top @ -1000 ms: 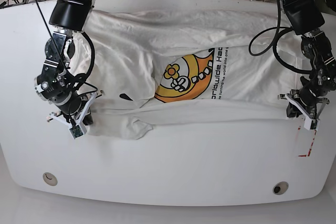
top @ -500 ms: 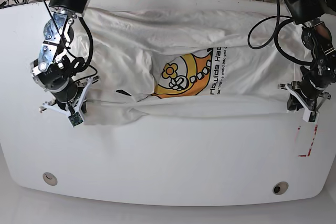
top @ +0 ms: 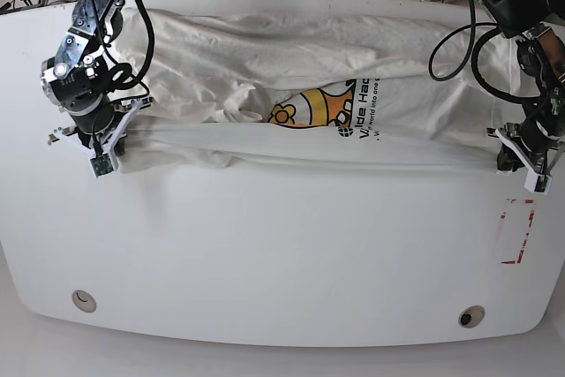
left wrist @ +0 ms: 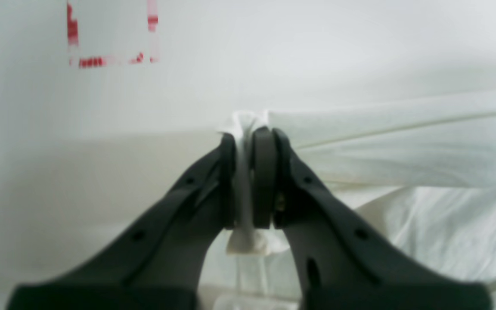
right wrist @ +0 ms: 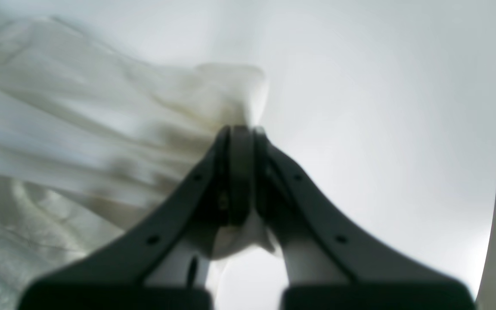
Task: Fold the T-shirt properly
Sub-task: 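Lift the hem with both grippers and fold it over toward the collar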
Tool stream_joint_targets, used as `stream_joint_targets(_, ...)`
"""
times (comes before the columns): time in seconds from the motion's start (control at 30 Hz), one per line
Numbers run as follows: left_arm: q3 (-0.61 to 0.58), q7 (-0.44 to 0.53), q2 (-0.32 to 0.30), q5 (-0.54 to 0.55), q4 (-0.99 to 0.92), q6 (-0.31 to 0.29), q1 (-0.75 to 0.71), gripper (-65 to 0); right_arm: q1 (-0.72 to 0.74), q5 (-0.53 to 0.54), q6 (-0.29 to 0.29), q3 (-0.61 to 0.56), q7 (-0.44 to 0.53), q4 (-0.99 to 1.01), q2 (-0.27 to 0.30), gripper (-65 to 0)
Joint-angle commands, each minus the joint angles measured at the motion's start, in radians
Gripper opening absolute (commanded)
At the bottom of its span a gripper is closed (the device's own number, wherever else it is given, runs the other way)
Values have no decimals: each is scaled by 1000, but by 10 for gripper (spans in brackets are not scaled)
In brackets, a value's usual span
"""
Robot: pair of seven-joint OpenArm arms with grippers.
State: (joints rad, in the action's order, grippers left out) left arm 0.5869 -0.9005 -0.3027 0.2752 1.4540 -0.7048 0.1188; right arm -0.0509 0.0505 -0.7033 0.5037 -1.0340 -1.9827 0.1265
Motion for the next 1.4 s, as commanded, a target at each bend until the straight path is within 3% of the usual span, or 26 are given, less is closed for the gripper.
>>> stream_joint_targets(0.0,12,4,-25,2,21,7,20,-608,-7,-14,5,20,-15,-28,0,-650)
stream_joint_targets(0.33,15,-59,-54,-1,58,7,-34,-608,-83,-14,5,88,-58,-42,-49,-650)
stream_joint_targets(0.77,15,-134,-62,-1,196,7,-179,-604,-194,-14,5,95,-58,-42,-57,-644)
stream_joint_targets(1.37,15,-139,-65,-4,258,7,-337,-603,-289,-14,5,92,-56,-37,-86,-642)
